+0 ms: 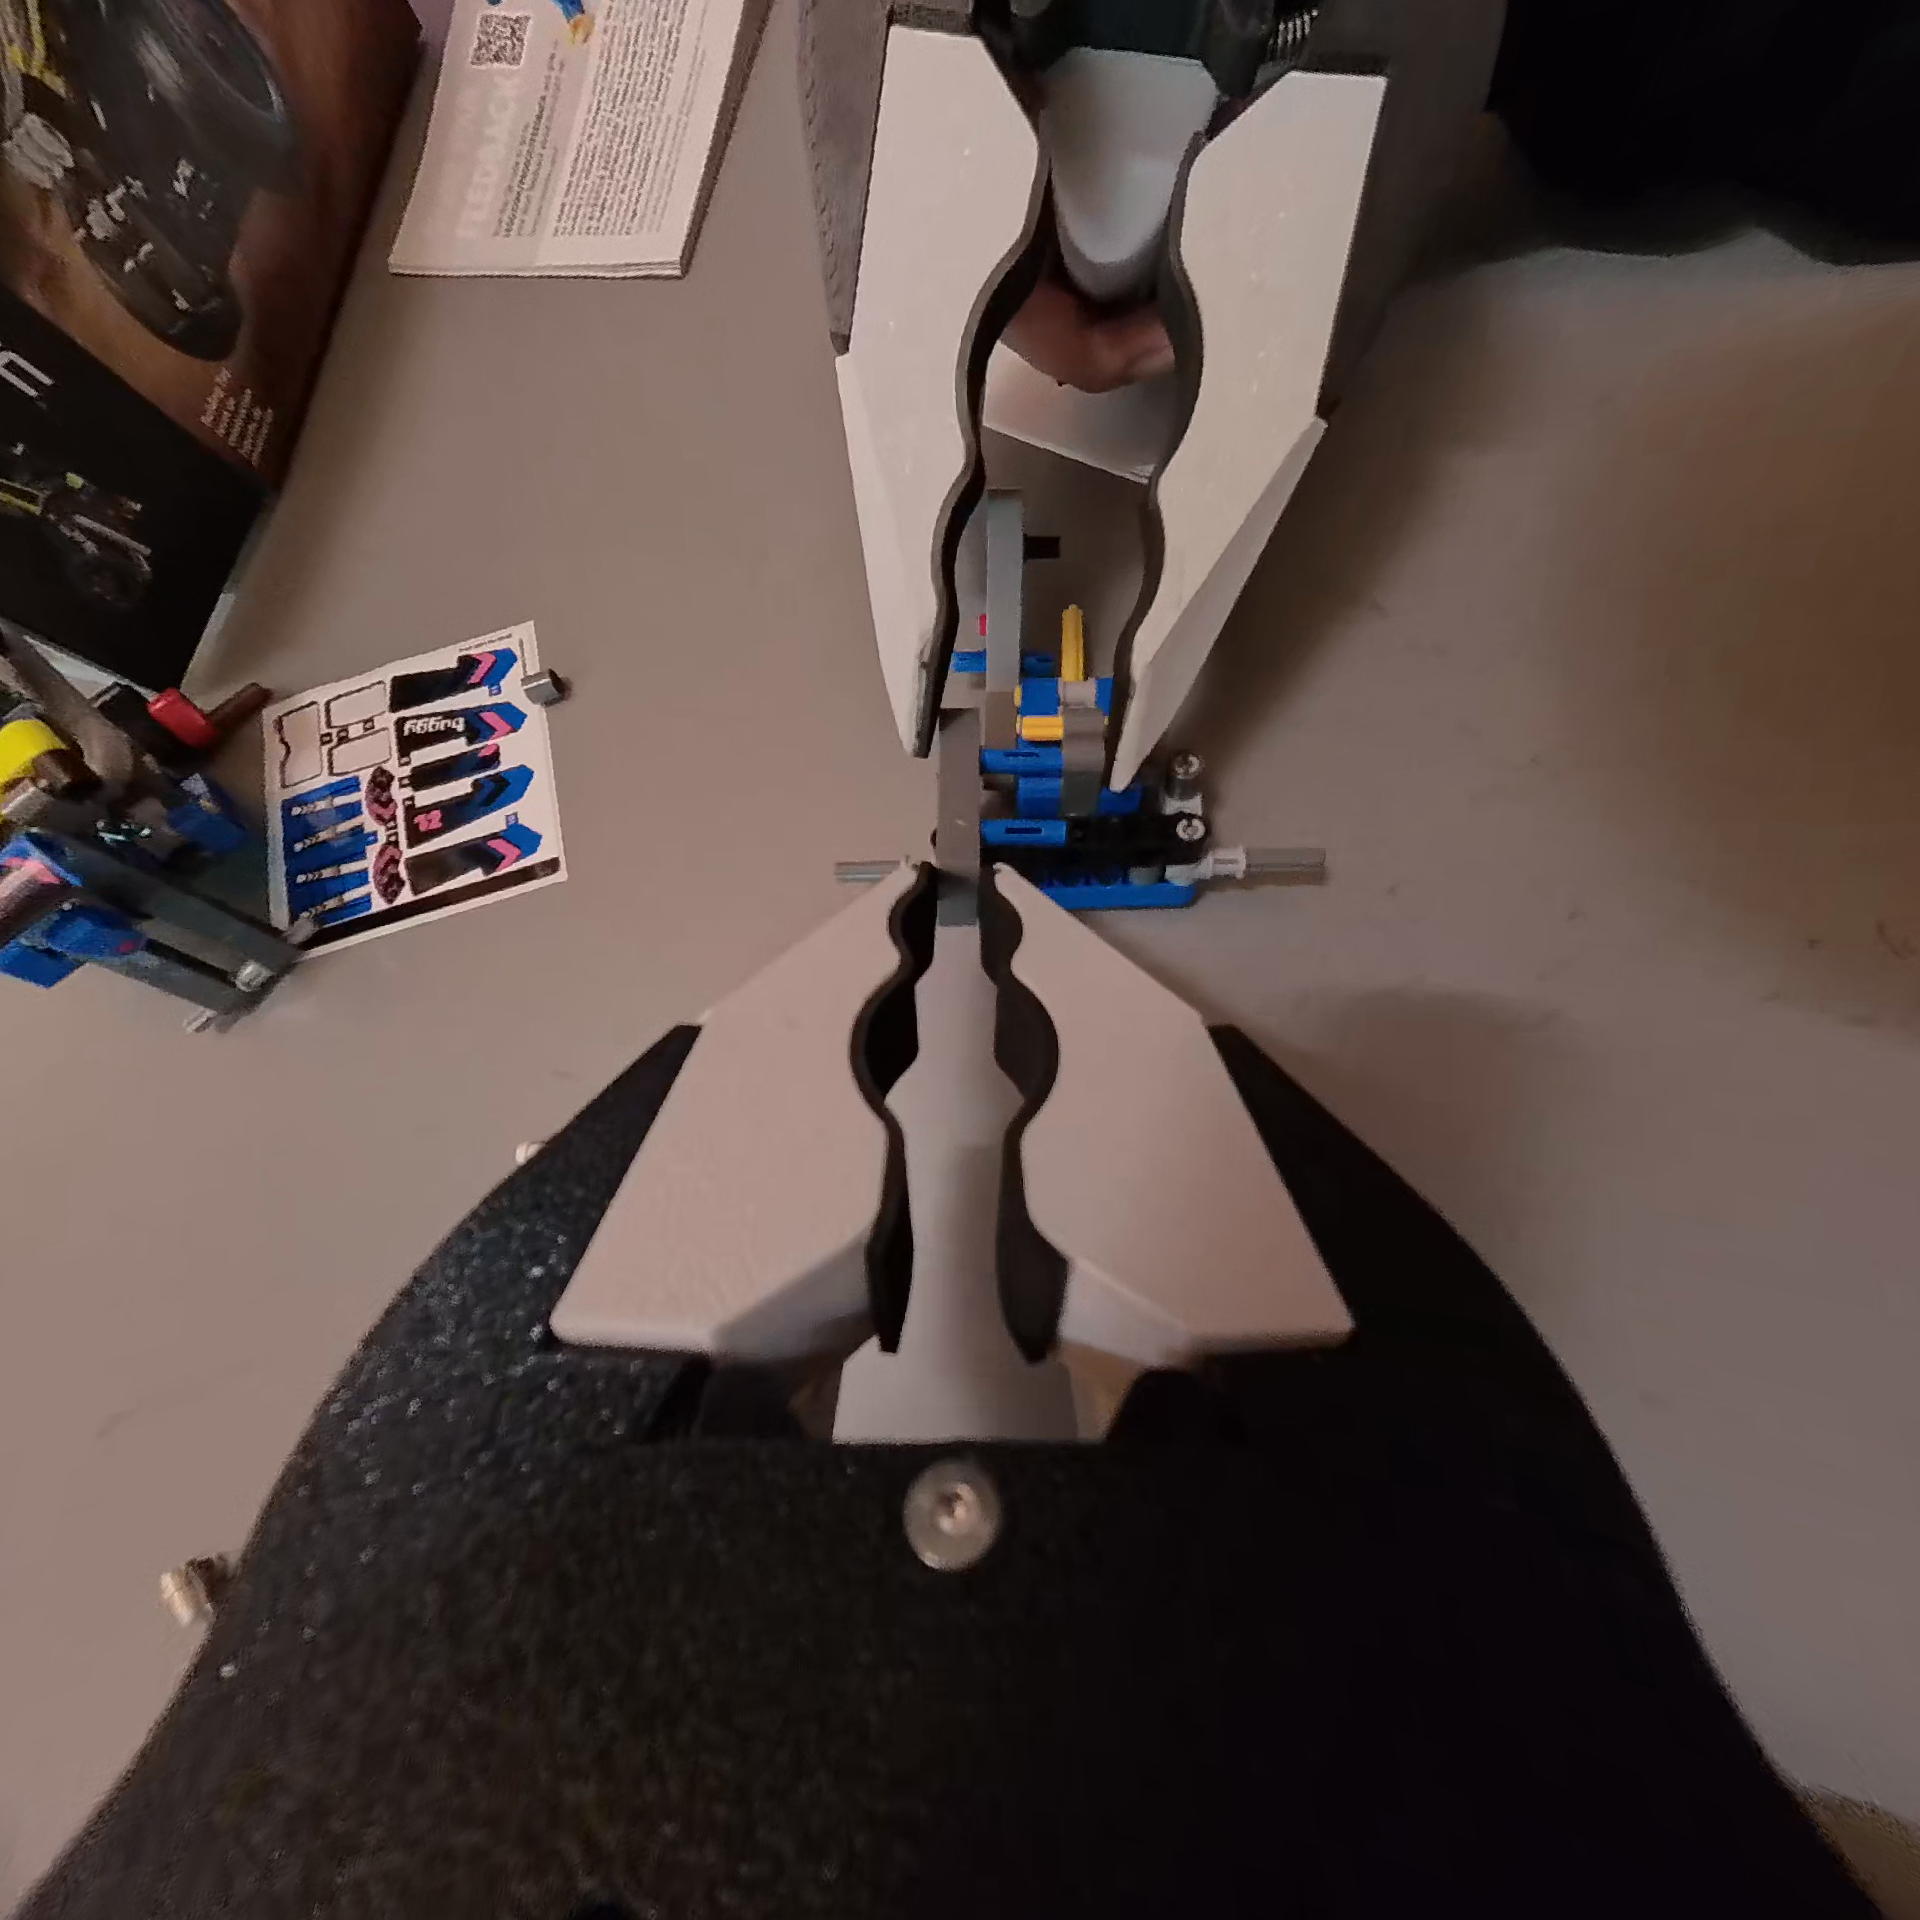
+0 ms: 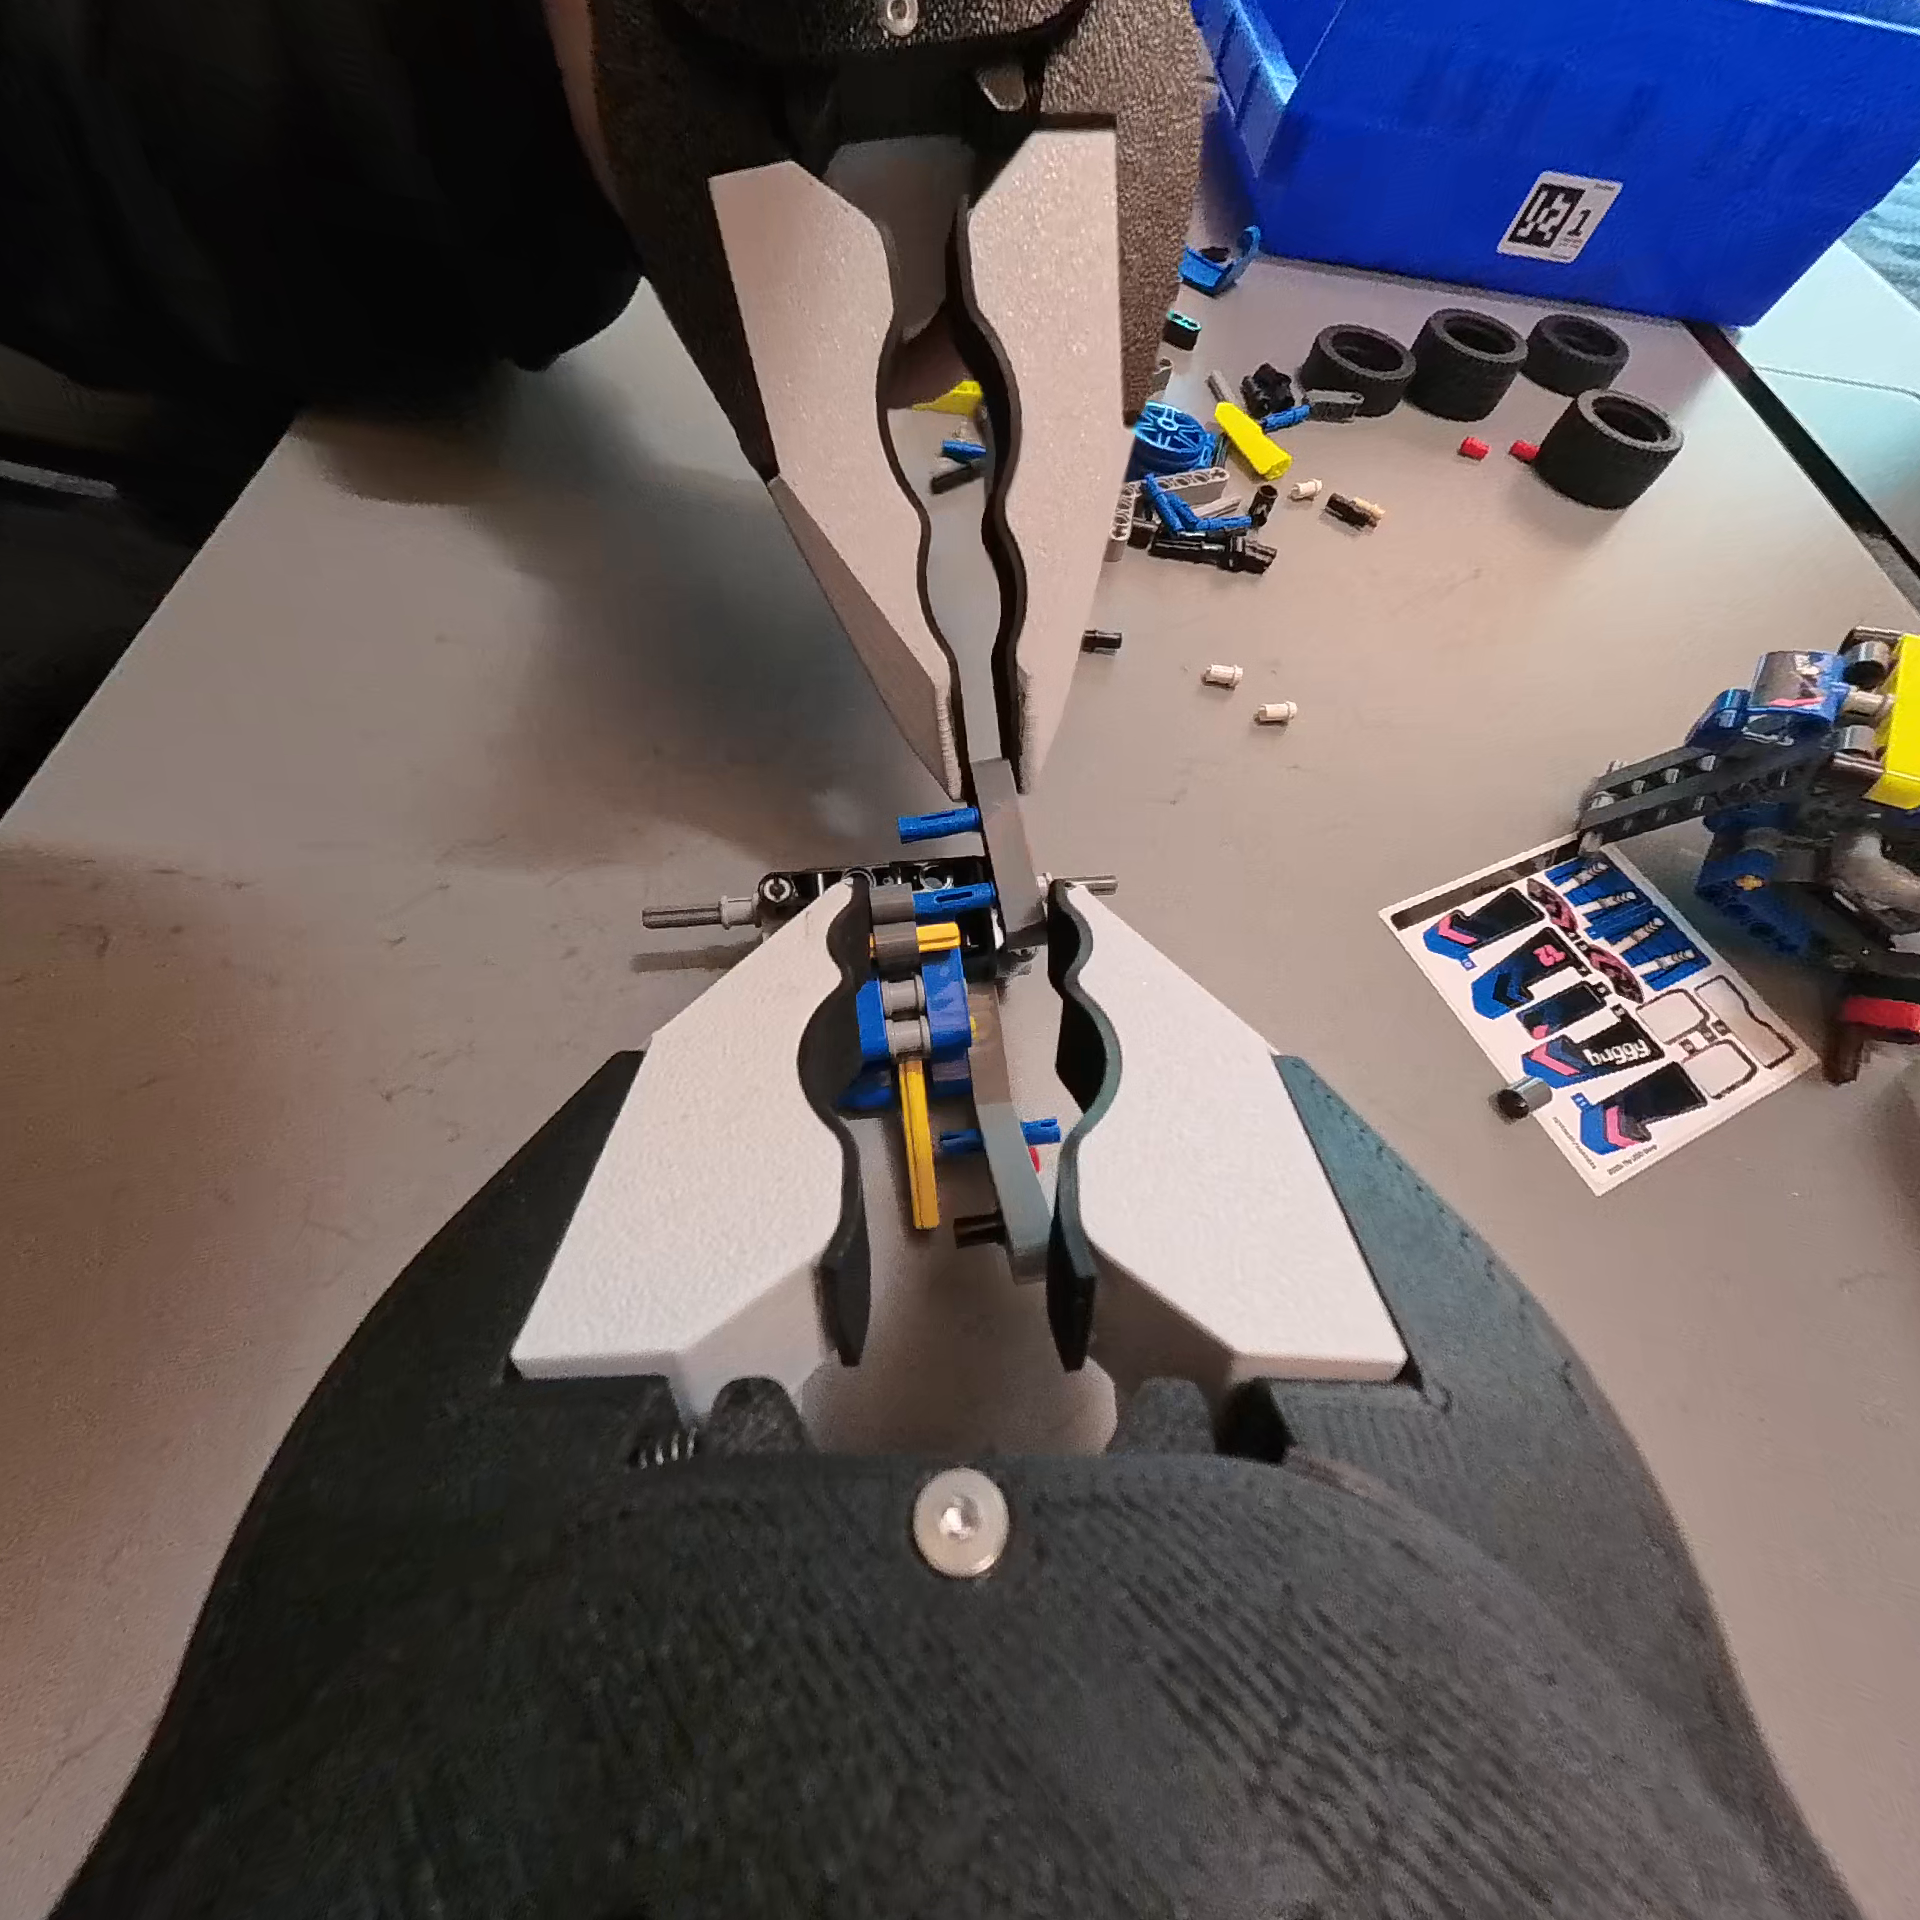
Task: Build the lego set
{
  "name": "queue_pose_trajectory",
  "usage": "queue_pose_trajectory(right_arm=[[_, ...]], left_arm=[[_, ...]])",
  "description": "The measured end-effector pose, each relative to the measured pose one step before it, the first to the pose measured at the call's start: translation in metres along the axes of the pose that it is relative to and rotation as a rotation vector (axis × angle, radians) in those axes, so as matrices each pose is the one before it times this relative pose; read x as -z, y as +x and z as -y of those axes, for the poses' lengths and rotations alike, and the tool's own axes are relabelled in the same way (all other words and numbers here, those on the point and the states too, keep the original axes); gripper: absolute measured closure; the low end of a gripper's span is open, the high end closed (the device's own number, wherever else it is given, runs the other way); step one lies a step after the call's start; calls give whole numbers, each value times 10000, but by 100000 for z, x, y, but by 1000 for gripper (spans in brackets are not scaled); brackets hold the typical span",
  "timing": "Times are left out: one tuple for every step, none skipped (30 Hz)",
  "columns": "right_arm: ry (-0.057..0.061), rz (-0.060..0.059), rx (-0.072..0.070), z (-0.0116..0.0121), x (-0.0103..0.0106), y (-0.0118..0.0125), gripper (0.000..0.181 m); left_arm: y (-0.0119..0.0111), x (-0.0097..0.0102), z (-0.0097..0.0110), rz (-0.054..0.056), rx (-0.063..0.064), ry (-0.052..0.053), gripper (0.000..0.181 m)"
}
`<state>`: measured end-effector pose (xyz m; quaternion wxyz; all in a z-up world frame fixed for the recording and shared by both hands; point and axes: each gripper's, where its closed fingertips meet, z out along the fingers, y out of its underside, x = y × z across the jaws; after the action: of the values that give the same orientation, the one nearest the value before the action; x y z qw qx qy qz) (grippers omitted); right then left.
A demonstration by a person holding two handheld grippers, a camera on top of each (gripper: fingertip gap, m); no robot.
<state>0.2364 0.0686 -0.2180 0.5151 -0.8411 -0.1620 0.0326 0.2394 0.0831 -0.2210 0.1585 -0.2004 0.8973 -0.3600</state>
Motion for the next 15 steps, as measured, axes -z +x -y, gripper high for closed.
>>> queue_pose_trajectory(right_arm=[[-3, 1, -4, -6, 4, 5, 149], [-3, 19, -10, -4, -2, -11, 149], [-2, 49, -18, -2, -9, -47, 149], [-5, 19, -16, -6, -7, -4, 149], [-4, 9, -9, -6, -1, 3, 149], [-2, 10, -11, 0, -11, 3, 149], [-1, 8, -21, -8, 8, 2, 149], [2, 4, -26, 3, 12, 16, 149], [-1, 21, -29, -9, 4, 0, 149], [3, 7, -36, 0, 16, 23, 149], [3, 18, -34, -2, 19, 19, 149], [-1, 31, -28, -8, 4, -13, 150], [0, 17, -29, -2, -5, 9, 150], [-1, 17, -11, -2, -3, -9, 150], [-5, -2, 14, -4, -17, -14, 150]], left_arm=[[3, 19, 26, 65, -41, -12, 177], [34, 7, 23, 21, 23, -12, 177], [42, -7, -4, -21, 35, -11, 177], [28, 8, -3, -29, 35, -3, 177], [2, 20, 7, -31, 36, 16, 176], [3, 0, 5, -51, 31, 30, 177], [-27, -29, -17, -63, 21, 48, 176], [-32, -39, -24, -75, 21, 65, 177], [-16, -52, -25, -103, 36, 89, 177], [-21, -56, -19, -125, 54, 131, 177], [-24, -36, -4, -132, 79, 151, 177], [-5, -30, -12, -131, 114, 136, 177], [-17, -11, -9, -93, 94, 112, 177], [-13, 8, -8, -38, 33, 69, 177], [-3, 9, -19, 4, 4, 18, 177]])
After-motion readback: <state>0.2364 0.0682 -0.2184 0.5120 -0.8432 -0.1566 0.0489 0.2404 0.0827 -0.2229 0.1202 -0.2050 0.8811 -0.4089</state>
